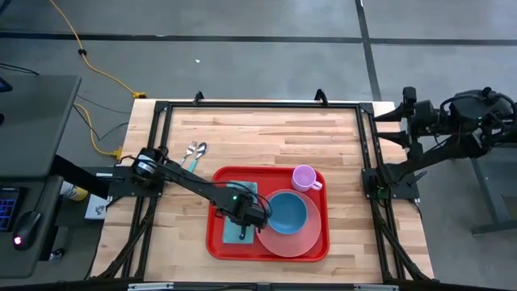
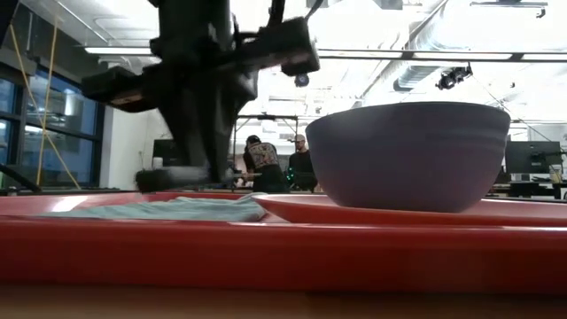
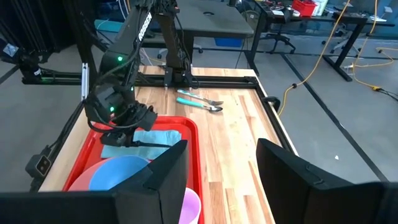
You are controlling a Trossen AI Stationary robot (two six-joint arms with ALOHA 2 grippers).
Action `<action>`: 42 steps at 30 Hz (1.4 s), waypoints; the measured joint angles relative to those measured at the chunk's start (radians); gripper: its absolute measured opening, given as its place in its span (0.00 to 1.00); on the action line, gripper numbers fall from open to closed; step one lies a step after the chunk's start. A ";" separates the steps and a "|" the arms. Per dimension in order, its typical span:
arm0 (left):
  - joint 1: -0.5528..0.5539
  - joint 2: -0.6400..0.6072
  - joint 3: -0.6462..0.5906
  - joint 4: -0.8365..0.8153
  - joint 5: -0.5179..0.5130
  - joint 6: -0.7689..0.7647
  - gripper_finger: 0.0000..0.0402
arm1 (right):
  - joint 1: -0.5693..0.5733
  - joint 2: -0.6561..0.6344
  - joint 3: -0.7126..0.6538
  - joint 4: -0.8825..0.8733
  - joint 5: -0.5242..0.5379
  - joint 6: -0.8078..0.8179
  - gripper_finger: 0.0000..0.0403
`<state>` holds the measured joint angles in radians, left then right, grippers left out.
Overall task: Set up tray
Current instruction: Put the knife into the blue napkin, then put the fork into the blue napkin
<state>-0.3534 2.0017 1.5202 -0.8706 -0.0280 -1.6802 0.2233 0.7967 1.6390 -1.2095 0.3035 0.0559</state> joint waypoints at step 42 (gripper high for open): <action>0.000 0.047 0.275 -0.419 -0.056 0.061 0.70 | 0.000 0.000 0.000 -0.068 0.000 -0.004 0.42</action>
<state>-0.3531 2.0487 1.7950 -1.2899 -0.0845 -1.6196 0.2230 0.7967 1.6390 -1.2770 0.3032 0.0521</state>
